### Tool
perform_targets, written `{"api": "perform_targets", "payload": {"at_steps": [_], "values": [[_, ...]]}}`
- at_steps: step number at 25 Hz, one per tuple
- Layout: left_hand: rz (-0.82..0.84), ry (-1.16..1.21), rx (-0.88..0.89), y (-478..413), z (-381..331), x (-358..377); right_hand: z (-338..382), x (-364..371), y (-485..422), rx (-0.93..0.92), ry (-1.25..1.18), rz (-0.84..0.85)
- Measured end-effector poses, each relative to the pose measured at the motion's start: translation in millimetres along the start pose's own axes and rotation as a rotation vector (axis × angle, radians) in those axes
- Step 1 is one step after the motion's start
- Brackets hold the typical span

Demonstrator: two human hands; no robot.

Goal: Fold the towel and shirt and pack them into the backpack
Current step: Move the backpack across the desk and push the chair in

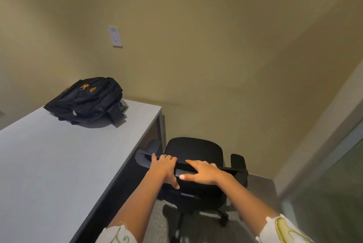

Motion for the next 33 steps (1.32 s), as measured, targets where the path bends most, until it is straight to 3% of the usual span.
{"api": "perform_targets", "payload": {"at_steps": [4,14,28,33], "values": [[-0.074,-0.035,-0.078,4.6,-12.6,12.5,-30.8,2.2,14.1,-0.078,0.076,-0.024],[-0.129,-0.092,-0.165,8.9,-38.1,14.7,-55.2,4.9,23.0,-0.044,0.201,-0.077],[-0.141,-0.132,-0.083,34.8,-92.6,18.0,-101.2,1.7,63.6,-0.119,0.273,-0.107],[-0.071,-0.146,-0.023,56.3,-115.4,16.0,-113.2,10.7,87.9,-0.159,0.302,-0.085]]}}
Point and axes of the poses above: each hand's wrist, its own y-axis away from the middle knuckle, its own x-axis out of the palm, z = x × y, the point moved 1 cm from there along -y, towards the middle knuckle, and after that the axes turned 8 degrees about -z, right-handed, at the moved point
